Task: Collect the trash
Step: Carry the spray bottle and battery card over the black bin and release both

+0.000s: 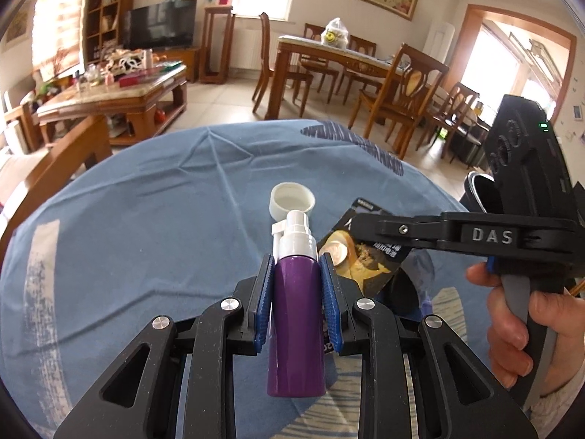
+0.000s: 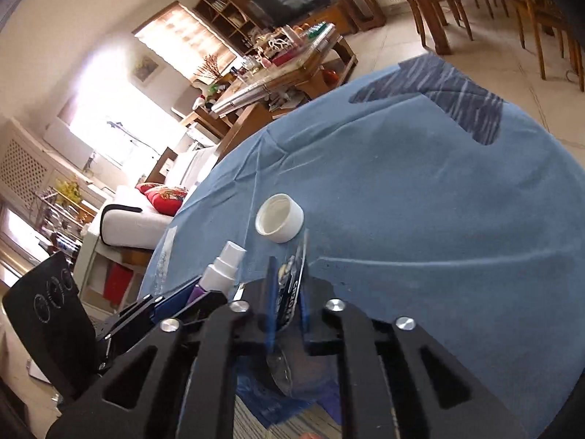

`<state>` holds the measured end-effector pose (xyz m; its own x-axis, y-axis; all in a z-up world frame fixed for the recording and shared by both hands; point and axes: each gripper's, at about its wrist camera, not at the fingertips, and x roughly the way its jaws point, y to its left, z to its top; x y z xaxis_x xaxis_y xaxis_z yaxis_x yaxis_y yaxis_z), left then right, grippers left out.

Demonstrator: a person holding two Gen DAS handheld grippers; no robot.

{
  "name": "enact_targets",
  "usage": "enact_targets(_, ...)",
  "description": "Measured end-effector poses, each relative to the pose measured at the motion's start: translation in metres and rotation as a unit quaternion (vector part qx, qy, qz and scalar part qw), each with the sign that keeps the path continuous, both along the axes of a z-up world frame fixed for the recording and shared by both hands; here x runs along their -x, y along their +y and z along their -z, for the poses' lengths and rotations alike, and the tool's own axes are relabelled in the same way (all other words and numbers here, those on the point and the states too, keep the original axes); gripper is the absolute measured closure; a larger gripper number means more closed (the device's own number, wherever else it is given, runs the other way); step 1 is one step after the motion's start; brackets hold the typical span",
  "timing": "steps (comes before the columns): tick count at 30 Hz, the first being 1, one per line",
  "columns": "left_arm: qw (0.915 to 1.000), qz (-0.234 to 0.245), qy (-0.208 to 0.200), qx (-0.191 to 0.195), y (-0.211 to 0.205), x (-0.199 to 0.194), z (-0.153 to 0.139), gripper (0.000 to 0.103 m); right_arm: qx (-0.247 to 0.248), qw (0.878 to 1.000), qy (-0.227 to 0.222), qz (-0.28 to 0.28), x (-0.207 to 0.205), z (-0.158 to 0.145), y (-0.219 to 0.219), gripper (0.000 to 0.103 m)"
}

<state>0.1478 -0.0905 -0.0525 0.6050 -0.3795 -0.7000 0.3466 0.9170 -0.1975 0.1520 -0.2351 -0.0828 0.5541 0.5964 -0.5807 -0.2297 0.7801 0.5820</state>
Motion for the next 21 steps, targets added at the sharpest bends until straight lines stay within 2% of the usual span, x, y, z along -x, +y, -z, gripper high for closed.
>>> enact_targets(4,0.9999,-0.002,-0.014,0.009,0.003,0.004,-0.002,0.077,0.011,0.999,-0.044,0.000,0.013,-0.019,0.000,0.100)
enact_targets(7,0.9987,-0.007,-0.043,0.027,0.009,0.011,-0.012,0.077,0.022,0.996,-0.088,0.007,0.032,-0.037,-0.001,0.100)
enact_targets(13,0.9947,-0.009,-0.092,0.045,0.004,0.028,-0.044,0.077,0.064,0.983,-0.171,0.035,0.073,-0.077,-0.018,0.100)
enact_targets(21,0.9920,0.028,-0.114,0.046,-0.031,0.051,-0.074,0.077,0.060,0.971,-0.219,0.069,0.114,-0.104,-0.068,0.101)
